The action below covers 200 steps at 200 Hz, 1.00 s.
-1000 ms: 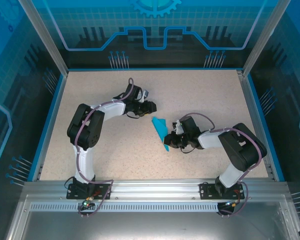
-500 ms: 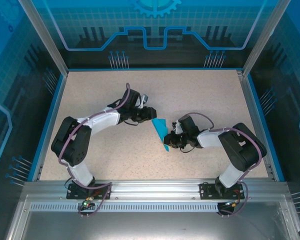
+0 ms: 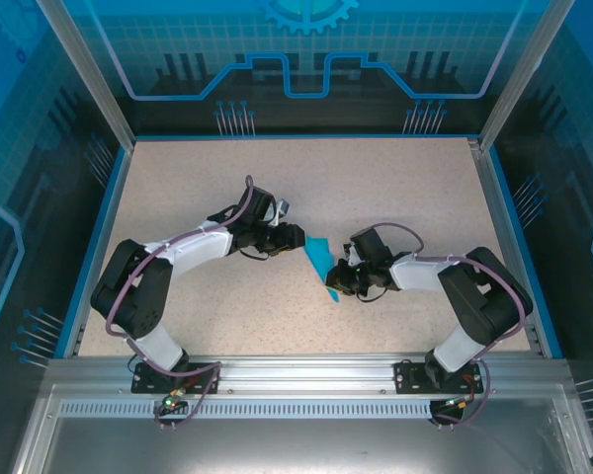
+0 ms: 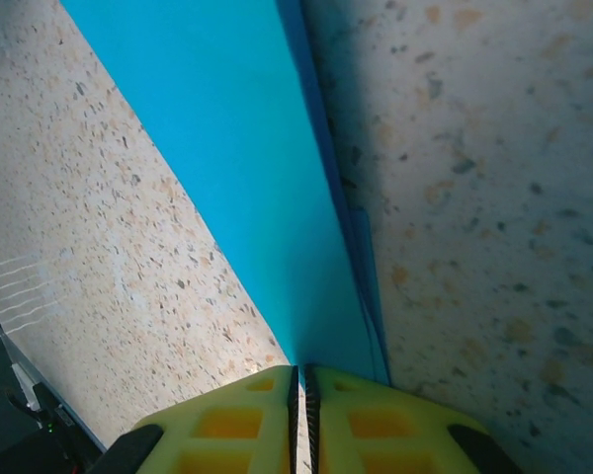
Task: Fold a paper plane with a square sheet of paper (pick it up from the middle)
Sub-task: Fold the wing for the fifth time at the center of the table.
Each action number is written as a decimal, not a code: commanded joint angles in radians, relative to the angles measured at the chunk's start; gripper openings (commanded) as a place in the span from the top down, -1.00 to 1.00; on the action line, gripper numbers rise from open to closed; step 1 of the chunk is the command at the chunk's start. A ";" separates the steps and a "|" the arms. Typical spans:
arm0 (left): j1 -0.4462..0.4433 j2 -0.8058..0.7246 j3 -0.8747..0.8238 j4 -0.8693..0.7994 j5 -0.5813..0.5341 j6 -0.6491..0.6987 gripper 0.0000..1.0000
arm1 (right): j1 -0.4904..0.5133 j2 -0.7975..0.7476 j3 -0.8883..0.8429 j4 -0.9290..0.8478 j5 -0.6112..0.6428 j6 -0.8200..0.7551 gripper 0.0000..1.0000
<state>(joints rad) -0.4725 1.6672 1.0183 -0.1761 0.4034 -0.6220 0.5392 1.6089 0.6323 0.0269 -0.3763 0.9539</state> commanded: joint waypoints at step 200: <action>-0.277 0.142 0.291 -0.367 -0.461 -0.153 -0.27 | -0.306 -0.538 -0.252 -0.150 0.083 -0.119 0.07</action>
<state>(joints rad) -0.6842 1.7287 1.1908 -0.3706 0.1101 -0.7258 0.2932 1.1656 0.4774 -0.1333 -0.2893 0.8169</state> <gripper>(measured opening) 0.631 0.438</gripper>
